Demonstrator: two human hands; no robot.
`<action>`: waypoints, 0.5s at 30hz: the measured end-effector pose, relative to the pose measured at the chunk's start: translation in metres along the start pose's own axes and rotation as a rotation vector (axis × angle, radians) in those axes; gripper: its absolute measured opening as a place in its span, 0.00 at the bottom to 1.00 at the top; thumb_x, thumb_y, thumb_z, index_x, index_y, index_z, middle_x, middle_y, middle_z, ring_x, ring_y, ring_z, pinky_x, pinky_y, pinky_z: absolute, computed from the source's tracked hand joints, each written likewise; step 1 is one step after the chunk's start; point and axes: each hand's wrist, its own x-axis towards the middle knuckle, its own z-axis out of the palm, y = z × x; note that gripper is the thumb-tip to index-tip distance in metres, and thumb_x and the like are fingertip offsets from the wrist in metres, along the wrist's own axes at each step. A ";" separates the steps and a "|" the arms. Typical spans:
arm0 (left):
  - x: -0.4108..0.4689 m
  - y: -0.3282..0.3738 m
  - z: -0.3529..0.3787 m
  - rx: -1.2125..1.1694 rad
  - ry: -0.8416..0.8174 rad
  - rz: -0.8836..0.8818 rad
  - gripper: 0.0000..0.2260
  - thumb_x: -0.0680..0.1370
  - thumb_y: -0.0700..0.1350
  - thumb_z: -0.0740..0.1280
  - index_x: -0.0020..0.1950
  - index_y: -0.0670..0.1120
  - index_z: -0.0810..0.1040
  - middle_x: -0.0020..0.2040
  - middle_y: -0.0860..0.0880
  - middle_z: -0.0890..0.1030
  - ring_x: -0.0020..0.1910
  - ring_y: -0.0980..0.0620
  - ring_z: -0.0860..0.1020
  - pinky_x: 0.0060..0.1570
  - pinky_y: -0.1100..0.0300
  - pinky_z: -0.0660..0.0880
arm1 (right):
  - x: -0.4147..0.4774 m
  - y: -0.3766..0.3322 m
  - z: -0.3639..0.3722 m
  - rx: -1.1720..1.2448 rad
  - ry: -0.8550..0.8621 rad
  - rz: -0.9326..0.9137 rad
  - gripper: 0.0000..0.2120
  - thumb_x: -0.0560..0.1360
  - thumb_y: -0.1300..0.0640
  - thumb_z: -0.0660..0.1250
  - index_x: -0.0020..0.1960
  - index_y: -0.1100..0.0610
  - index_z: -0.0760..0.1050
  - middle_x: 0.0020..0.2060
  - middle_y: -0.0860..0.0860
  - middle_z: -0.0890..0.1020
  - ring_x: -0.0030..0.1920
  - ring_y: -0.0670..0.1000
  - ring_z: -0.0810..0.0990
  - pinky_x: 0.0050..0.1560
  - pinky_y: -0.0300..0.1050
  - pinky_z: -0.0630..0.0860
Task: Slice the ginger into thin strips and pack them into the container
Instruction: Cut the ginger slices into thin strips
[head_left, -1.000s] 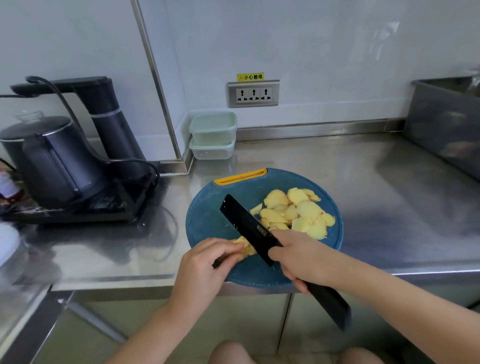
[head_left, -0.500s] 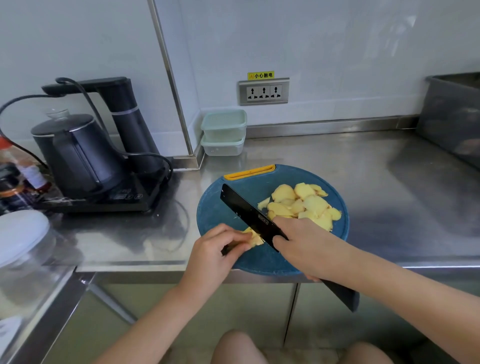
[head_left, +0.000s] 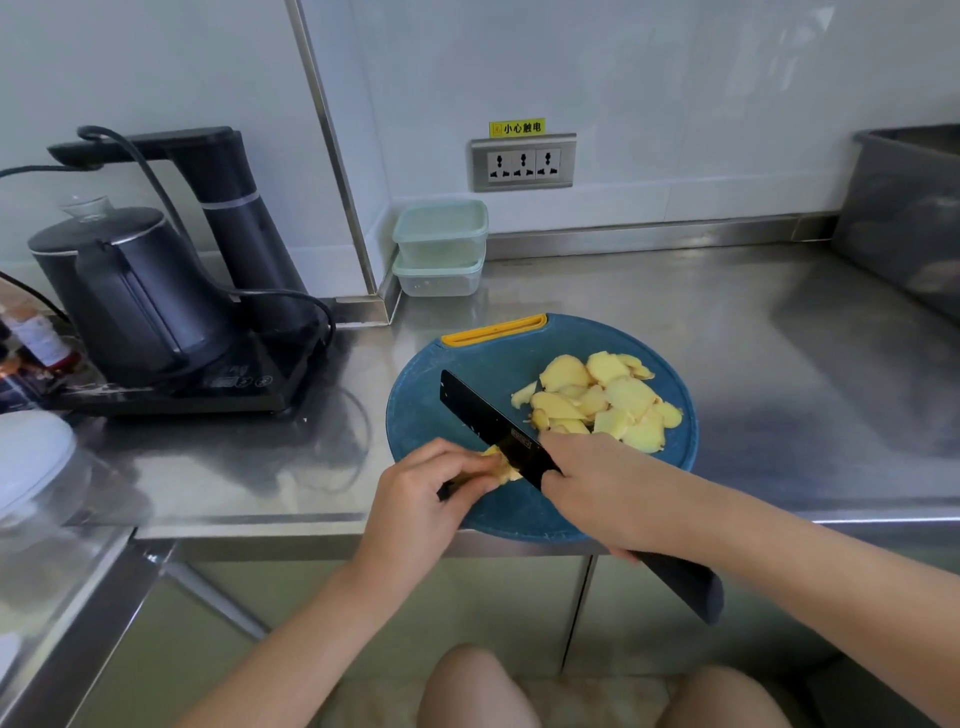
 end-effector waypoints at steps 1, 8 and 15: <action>0.000 0.000 0.000 -0.004 0.004 0.000 0.08 0.69 0.40 0.75 0.47 0.45 0.85 0.43 0.56 0.82 0.43 0.62 0.80 0.45 0.69 0.75 | 0.003 0.000 0.002 0.005 -0.009 0.008 0.04 0.79 0.59 0.53 0.49 0.57 0.66 0.35 0.49 0.69 0.41 0.53 0.72 0.44 0.48 0.71; -0.001 0.000 0.000 -0.006 0.022 0.003 0.08 0.68 0.40 0.75 0.46 0.44 0.85 0.42 0.53 0.83 0.42 0.60 0.80 0.46 0.69 0.76 | 0.002 0.005 0.006 0.195 -0.043 0.123 0.06 0.80 0.60 0.54 0.49 0.60 0.69 0.35 0.54 0.73 0.29 0.50 0.72 0.29 0.42 0.67; -0.002 0.006 -0.002 -0.021 0.019 -0.026 0.07 0.69 0.43 0.73 0.45 0.43 0.85 0.42 0.53 0.83 0.43 0.61 0.80 0.46 0.72 0.73 | -0.002 0.007 -0.004 0.442 -0.118 0.203 0.06 0.79 0.61 0.55 0.51 0.63 0.69 0.21 0.54 0.71 0.16 0.50 0.67 0.23 0.40 0.69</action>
